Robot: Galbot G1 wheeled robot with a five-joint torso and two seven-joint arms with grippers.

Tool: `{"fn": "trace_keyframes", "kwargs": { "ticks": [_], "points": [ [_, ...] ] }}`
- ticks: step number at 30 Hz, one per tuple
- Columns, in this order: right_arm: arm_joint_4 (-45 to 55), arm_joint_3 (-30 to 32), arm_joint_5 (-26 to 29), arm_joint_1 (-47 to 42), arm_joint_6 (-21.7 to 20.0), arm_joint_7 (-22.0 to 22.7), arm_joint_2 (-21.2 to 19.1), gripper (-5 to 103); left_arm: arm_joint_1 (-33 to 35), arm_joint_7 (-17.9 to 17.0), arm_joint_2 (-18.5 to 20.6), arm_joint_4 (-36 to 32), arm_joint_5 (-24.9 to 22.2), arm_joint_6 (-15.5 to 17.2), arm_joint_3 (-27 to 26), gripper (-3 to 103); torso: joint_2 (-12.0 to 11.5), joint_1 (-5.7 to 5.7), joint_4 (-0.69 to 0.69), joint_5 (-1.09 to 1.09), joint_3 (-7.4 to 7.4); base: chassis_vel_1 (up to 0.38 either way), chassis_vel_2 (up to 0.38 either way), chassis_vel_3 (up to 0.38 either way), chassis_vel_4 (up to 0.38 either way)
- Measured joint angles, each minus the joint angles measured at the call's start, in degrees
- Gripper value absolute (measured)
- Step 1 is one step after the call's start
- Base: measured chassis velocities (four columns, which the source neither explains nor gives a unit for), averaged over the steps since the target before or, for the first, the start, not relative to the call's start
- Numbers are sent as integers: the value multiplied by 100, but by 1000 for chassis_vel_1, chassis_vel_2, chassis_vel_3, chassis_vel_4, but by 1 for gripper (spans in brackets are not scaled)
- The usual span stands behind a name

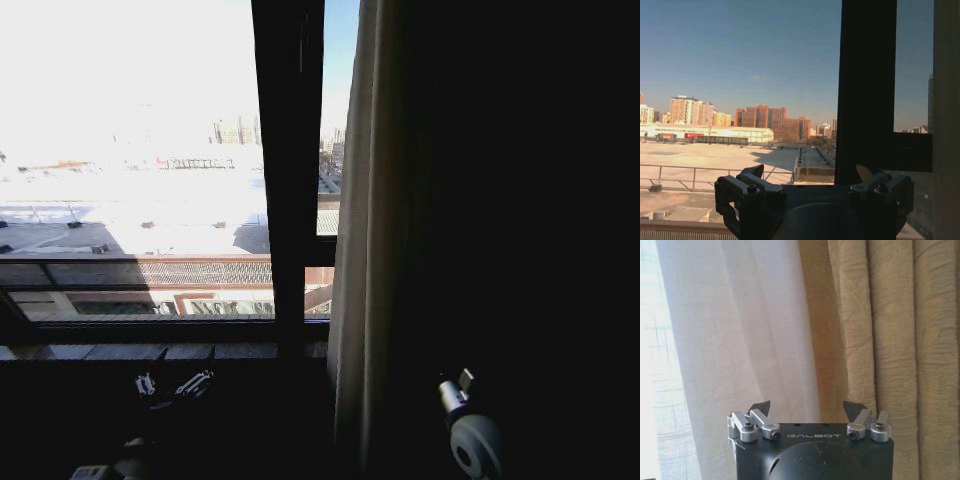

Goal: Open the curtains by pulling them apart, changing their state from closed to fully open.

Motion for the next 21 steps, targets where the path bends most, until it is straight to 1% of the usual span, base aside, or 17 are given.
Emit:
{"fn": "trace_keyframes", "kwargs": {
  "ticks": [1, 2, 3, 4, 5, 7, 11, 18, 21],
  "points": [
    [124, -13, -9, -103, -8, 6, 23, 86, -3, 0, 0, 0, 0, 2, 2, 100, 0, 0, 0, 0, 0, 0, 0, 0, 0],
    [246, -31, -39, -230, -12, 7, 46, 86, -6, 0, 0, 0, -1, 3, 3, 100, 0, 0, 0, 1, 0, 0, 0, 0, 0],
    [374, -54, -156, -387, -13, 8, 81, 96, -15, 0, 1, 0, -3, 5, 7, 100, 0, 0, 0, 2, 0, 0, 0, 0, 0],
    [374, -54, -156, -387, -13, 8, 81, 96, -15, 0, 1, 0, -3, 5, 7, 100, 0, 0, 0, 2, 0, 0, 0, 0, 0],
    [448, -72, -285, -484, -13, 5, 110, 96, -23, 0, 3, 0, -4, 6, 13, 100, 0, 0, -1, 1, 0, 0, 0, 0, 0],
    [537, -106, -548, -610, -12, -16, 164, 100, -42, -1, 8, 0, -6, 13, 33, 100, 0, 0, -1, 0, 0, 0, 0, 0, 0],
    [536, -118, -706, -591, 14, 0, 192, 100, -54, -1, 15, 0, -6, 24, 56, 100, 0, 0, 0, 0, 0, 0, 0, 0, 0],
    [471, -126, -726, -532, 47, 34, 198, 100, -51, -1, 21, 0, -8, 35, 52, 100, 0, 0, 0, 2, 0, 0, 0, 0, 0],
    [417, -129, -724, -467, 60, 45, 191, 100, -50, -1, 23, 0, -8, 43, 63, 100, 0, 0, 0, 1, 0, 88, 65, -72, -76]
  ]
}}
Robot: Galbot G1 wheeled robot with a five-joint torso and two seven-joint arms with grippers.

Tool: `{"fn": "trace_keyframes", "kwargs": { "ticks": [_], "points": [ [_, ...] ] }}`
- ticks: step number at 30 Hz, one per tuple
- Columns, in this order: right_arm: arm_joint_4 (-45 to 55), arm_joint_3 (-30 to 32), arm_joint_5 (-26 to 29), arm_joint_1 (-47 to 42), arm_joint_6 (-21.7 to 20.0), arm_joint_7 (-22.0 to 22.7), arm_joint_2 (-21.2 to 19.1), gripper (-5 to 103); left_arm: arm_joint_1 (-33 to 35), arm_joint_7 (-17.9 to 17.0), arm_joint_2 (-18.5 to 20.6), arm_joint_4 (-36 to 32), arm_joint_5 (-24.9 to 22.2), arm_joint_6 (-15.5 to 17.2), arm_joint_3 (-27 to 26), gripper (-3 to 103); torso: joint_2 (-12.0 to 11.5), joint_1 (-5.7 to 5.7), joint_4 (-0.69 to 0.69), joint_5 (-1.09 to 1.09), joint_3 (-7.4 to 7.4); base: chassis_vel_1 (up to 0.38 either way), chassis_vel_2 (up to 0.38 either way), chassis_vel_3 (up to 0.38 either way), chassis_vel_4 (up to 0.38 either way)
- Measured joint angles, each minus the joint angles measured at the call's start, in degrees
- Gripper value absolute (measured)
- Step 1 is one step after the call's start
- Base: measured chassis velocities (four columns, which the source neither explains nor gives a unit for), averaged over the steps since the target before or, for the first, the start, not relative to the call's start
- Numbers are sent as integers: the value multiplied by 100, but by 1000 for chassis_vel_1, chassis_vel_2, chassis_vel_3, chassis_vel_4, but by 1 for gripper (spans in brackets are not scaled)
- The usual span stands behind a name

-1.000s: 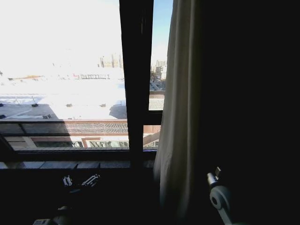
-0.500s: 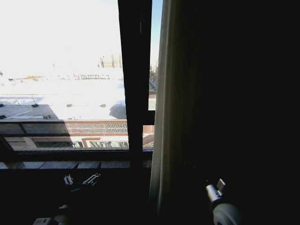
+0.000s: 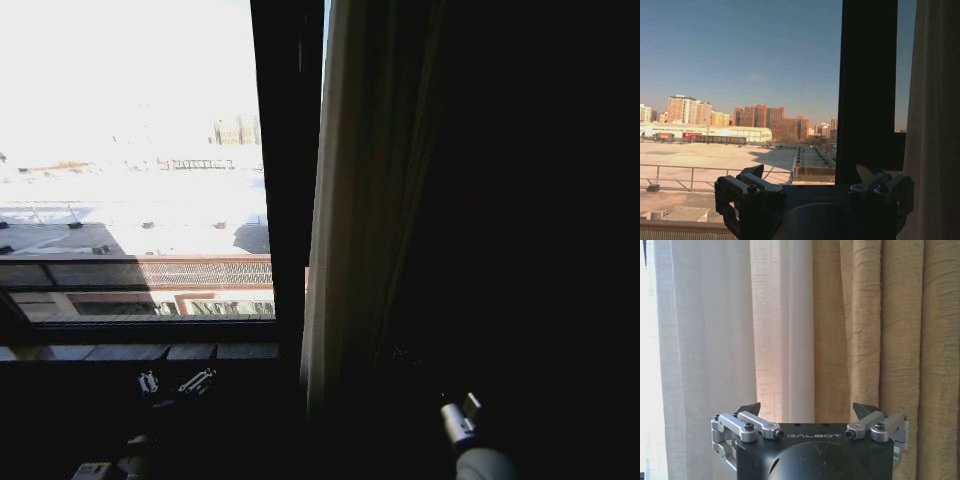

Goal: Open the curtains by pulling them apart, changing their state from closed to fully open.

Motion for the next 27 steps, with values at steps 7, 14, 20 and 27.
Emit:
{"fn": "trace_keyframes", "kwargs": {
  "ticks": [7, 14, 20, 27],
  "points": [
    [-74, 23, 5, 69, 11, 2, -4, 100, 46, 2, -24, 0, 75, -14, -3, 100, 0, 0, 0, 1, 0, 163, 150, -157, -165],
    [-102, 19, 9, 112, 16, 3, 33, 100, 51, 2, -11, 0, 80, -20, -29, 100, 0, 1, 0, -2, 0, 254, 279, -267, -270],
    [-110, 13, 6, 100, 25, 2, 53, 100, 73, 2, -26, 0, 80, -44, -35, 100, 0, 2, 0, 2, 0, 319, 322, -339, -318],
    [-107, 18, 5, 93, 29, 3, 36, 100, 65, 2, -35, 0, 80, -54, -35, 100, 0, 2, 0, -2, 0, 344, 351, -340, -345]
  ]
}}
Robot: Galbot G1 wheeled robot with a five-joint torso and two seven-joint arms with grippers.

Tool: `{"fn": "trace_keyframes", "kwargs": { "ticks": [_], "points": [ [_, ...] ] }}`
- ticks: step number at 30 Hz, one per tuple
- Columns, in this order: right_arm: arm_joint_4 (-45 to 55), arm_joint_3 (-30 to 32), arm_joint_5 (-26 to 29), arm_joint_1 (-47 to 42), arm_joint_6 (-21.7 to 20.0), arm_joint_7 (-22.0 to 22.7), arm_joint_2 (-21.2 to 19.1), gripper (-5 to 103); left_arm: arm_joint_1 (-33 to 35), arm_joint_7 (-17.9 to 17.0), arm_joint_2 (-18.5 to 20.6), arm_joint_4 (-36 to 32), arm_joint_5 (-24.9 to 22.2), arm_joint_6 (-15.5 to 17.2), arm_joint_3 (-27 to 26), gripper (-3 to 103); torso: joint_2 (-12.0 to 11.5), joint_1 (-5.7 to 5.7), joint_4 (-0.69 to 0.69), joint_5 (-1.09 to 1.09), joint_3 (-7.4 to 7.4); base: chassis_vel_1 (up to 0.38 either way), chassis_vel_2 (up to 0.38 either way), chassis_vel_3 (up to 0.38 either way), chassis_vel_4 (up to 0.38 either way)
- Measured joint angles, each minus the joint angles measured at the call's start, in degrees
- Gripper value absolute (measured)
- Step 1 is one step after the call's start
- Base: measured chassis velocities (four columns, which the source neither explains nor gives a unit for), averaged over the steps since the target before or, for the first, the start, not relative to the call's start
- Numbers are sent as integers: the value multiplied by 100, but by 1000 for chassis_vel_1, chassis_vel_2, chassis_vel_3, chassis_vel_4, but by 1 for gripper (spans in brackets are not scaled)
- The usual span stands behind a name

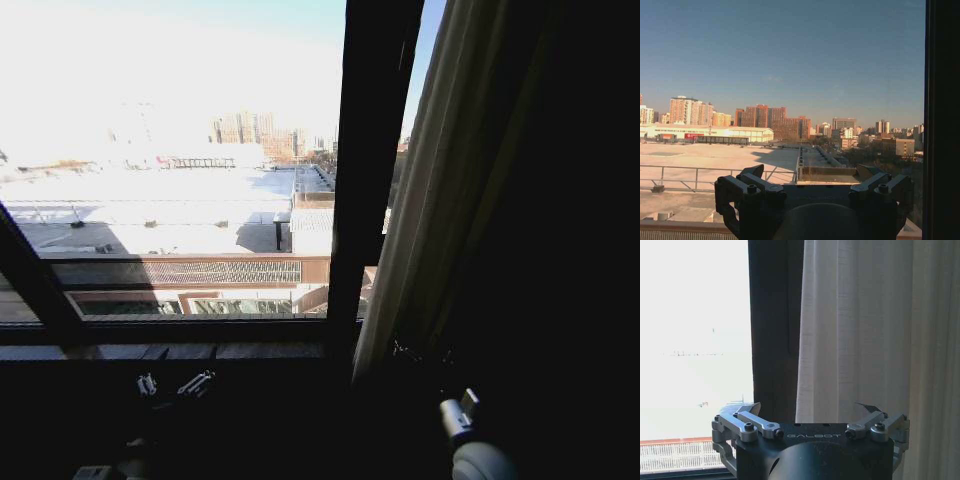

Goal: Open the curtains by pulling them apart, changing their state from closed to fully open.

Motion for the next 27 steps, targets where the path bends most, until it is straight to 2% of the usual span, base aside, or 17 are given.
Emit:
{"fn": "trace_keyframes", "kwargs": {
  "ticks": [6, 11, 16, 18, 27],
  "points": [
    [-13, -4, -126, 5, 77, -116, 4, 100, -5, -1, 3, 0, 0, -5, 0, 100, 0, 0, 0, 0, 0, 346, 336, -378, -351],
    [-81, 12, -368, 13, 149, -166, 11, 100, -5, -2, 1, 0, 2, -20, 6, 100, 1, 0, 0, -2, -1, 188, 195, -192, -188],
    [-102, 37, -370, 39, 141, -182, -13, 100, -4, -2, -8, 0, 3, -34, 8, 100, 1, 0, 0, -1, 0, 26, 20, -19, -27],
    [-116, 38, -340, 64, 128, -181, -18, 100, -3, 1, -25, 0, 4, -47, 6, 100, 0, -1, 0, 9, 0, -20, -8, 16, 26],
    [-124, 26, -225, 77, 122, -176, -13, 100, 37, 5, -56, 0, 21, -92, -9, 100, 0, -2, 0, -1, 0, -46, -10, 45, -6]
  ]
}}
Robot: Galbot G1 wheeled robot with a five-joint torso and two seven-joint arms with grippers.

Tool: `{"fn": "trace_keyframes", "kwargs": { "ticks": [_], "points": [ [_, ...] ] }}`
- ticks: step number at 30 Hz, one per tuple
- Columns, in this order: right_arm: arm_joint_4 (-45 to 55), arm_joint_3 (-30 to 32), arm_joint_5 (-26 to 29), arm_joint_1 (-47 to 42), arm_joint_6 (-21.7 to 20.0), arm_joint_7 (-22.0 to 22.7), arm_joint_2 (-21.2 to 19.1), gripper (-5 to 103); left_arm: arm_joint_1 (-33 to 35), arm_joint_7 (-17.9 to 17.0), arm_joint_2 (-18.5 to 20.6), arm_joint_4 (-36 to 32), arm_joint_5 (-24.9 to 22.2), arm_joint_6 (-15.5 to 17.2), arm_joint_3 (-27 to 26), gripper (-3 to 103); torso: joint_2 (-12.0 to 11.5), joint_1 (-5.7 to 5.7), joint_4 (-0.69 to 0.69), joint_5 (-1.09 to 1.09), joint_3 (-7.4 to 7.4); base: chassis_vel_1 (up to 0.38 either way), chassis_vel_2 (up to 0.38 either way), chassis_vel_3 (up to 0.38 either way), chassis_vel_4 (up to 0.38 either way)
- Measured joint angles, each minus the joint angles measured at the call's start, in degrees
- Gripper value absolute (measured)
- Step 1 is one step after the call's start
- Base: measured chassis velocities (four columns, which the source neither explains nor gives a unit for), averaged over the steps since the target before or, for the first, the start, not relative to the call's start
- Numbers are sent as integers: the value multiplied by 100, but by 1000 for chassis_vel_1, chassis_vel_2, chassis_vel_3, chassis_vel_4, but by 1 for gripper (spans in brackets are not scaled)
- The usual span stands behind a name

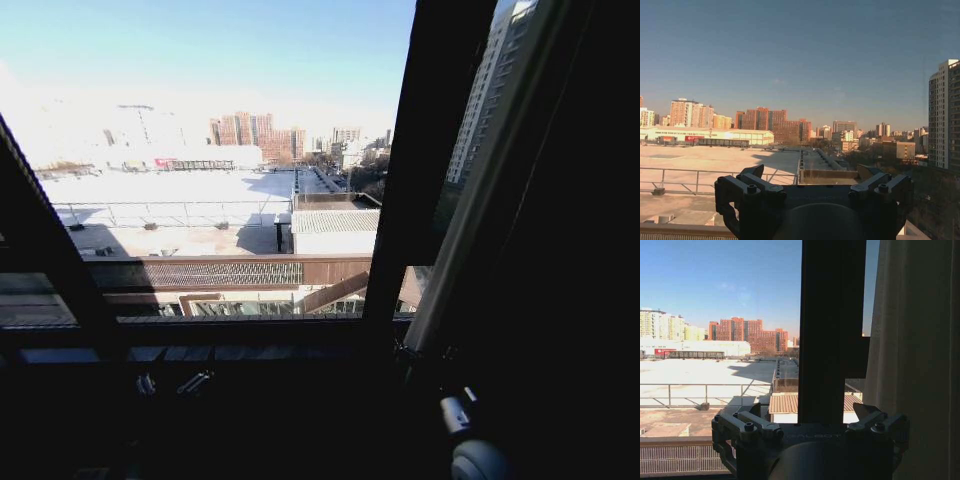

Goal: Open the curtains by pulling them apart, changing their state from closed to fully open.

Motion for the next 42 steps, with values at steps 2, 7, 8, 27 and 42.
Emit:
{"fn": "trace_keyframes", "kwargs": {
  "ticks": [2, 7, 8, 27, 42],
  "points": [
    [1, 1, 11, 0, 0, 3, -1, 100, 1, 0, -3, 0, 5, -4, 2, 100, 0, 0, 0, -1, 0, -62, 95, 54, -91],
    [4, 3, 25, 9, 0, 8, -4, 100, -3, 1, -3, 0, 9, -6, 7, 100, 1, -1, 0, 1, -1, -136, 118, 109, -111],
    [4, 1, 63, 12, 3, 8, -3, 100, -1, 1, -3, 0, 9, -7, 5, 100, 1, 0, 0, 1, 0, -239, 91, 180, -81],
    [-852, 163, 410, 810, -280, 1157, -216, 100, 3, 8, 43, 0, 24, -10, 57, 100, 2, -3, -1, 1, -2, -84, 23, 78, -23],
    [-2775, 106, 418, 2429, -301, 1346, -326, 100, 164, 7, 25, 0, 193, -11, 69, 100, 0, 1, 0, 1, 0, 0, 0, 0, 0]
  ]
}}
